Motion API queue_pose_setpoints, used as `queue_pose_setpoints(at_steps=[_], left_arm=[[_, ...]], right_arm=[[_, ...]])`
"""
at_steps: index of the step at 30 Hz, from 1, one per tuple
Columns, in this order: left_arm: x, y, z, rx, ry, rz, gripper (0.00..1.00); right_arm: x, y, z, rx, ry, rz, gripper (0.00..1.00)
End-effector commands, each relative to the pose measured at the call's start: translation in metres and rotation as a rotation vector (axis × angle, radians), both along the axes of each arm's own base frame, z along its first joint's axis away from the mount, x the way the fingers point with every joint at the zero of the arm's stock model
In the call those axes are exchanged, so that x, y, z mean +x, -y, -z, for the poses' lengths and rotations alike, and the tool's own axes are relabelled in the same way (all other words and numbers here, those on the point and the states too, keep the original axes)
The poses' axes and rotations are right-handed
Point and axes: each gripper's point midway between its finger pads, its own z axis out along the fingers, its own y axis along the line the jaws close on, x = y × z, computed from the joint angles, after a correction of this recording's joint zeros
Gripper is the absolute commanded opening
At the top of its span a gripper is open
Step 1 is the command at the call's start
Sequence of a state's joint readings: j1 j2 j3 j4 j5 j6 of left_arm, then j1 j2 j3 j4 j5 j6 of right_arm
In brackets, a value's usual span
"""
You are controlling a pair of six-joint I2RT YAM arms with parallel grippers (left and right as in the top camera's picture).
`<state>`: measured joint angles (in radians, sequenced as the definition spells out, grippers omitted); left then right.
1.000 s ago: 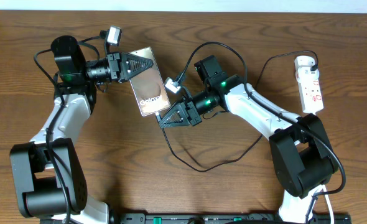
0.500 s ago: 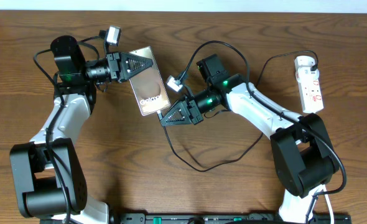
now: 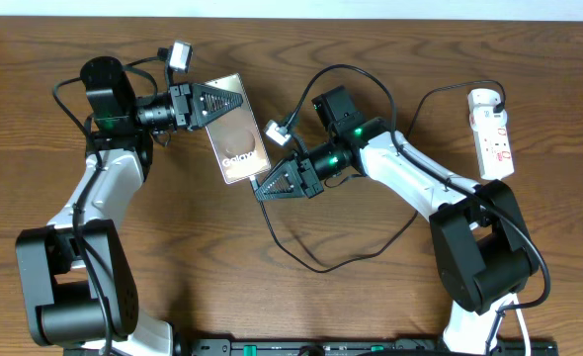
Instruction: Plug charger to phone and switch on socket
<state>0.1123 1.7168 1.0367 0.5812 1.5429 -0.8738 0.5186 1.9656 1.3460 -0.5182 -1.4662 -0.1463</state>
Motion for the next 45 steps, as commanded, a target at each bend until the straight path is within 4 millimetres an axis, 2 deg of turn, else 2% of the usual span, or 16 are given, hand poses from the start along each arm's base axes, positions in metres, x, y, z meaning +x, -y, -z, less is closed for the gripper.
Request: queue_pose_setpoints(at_steps=[1,45], left_arm=[[-0.0036,0.001,-0.0031,-0.001,0.028,0.029,0.07],[-0.0017,0.0007,-0.0028,-0.01,-0.033,0.017,0.07]], right_arm=[[-0.0012,0.0002,-0.0075,0.044,0.011,-0.017,0.01],[-0.0044,-0.0038,-0.0052,0.037,0.028,-0.024,0.01]])
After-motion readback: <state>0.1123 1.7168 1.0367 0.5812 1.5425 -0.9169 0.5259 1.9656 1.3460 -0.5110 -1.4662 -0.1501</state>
